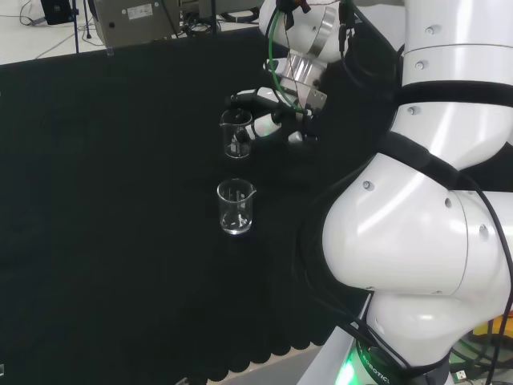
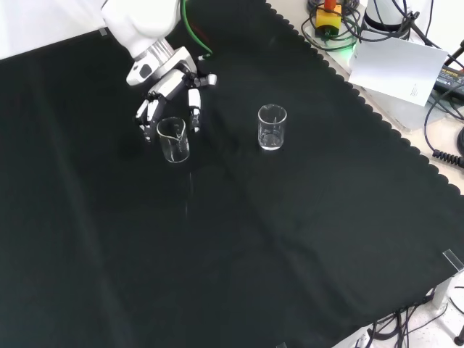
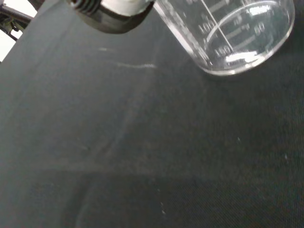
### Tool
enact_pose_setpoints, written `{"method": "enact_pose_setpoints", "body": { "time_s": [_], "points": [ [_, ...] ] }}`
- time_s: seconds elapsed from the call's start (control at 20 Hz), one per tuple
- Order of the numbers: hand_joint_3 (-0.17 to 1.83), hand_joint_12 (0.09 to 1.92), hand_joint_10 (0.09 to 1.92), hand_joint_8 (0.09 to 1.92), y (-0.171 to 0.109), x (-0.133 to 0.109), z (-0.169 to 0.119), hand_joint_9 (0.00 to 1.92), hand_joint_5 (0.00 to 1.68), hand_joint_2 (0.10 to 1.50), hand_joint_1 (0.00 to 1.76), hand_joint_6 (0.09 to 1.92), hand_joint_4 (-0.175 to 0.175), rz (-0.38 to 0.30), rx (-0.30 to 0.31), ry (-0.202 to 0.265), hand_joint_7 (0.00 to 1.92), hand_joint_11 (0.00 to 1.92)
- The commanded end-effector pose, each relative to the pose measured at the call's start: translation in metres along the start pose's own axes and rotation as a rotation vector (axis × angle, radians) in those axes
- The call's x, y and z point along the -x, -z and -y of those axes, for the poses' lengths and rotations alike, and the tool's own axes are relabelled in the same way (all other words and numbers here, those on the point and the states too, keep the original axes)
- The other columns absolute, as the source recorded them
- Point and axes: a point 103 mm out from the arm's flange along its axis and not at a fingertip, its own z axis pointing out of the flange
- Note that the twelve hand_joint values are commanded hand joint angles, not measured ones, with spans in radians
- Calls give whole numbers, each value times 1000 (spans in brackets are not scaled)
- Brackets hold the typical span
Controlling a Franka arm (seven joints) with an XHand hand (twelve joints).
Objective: Place the beaker back on the table.
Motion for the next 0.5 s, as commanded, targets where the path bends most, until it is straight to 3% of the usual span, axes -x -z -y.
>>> {"method": "enact_pose_setpoints", "body": {
  "time_s": [0.05,0.5],
  "points": [
    [-175,1345,87,87,48,-31,24,652,358,871,861,142,-14,49,63,-5,491,107],
    [-175,1401,87,87,97,-102,89,734,377,920,881,97,1,91,107,-33,568,177]
  ]
}}
